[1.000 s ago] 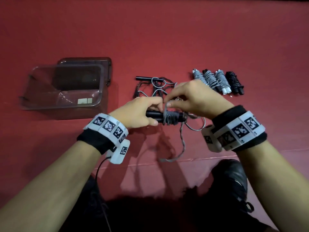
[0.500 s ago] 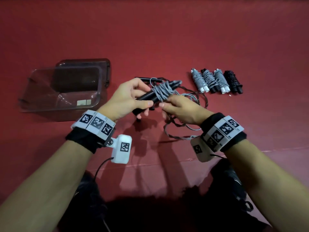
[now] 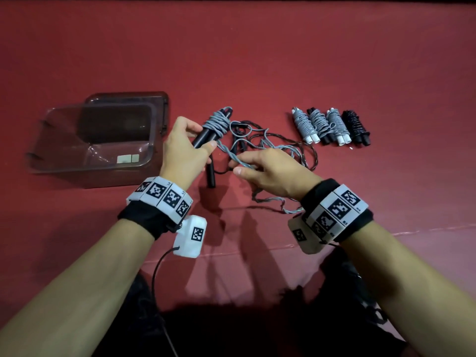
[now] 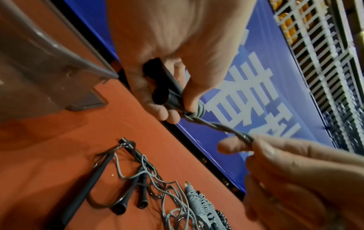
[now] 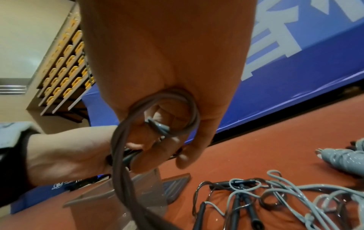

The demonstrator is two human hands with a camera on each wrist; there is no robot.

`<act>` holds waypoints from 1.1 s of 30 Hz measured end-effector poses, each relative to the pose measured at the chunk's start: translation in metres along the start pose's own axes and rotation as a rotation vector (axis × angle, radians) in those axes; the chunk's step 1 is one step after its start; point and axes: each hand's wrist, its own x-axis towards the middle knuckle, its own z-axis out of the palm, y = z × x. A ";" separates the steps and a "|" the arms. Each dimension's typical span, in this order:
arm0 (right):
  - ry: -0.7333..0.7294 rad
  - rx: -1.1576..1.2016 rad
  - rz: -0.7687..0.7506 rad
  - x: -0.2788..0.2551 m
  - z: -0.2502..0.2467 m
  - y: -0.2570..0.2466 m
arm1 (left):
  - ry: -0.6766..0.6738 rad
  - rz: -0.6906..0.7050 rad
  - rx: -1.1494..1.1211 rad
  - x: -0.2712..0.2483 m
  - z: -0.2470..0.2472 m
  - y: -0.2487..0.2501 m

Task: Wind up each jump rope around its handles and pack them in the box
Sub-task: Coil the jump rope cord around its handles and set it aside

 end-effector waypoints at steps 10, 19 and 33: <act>0.027 -0.110 -0.089 -0.004 -0.006 0.001 | -0.145 -0.197 -0.128 0.002 0.013 -0.007; 0.019 0.186 -0.125 0.001 0.010 0.020 | -0.020 -0.129 -0.187 0.000 0.007 -0.007; 0.387 -0.429 0.302 0.000 -0.005 0.053 | -0.030 0.007 -0.233 0.005 -0.009 0.022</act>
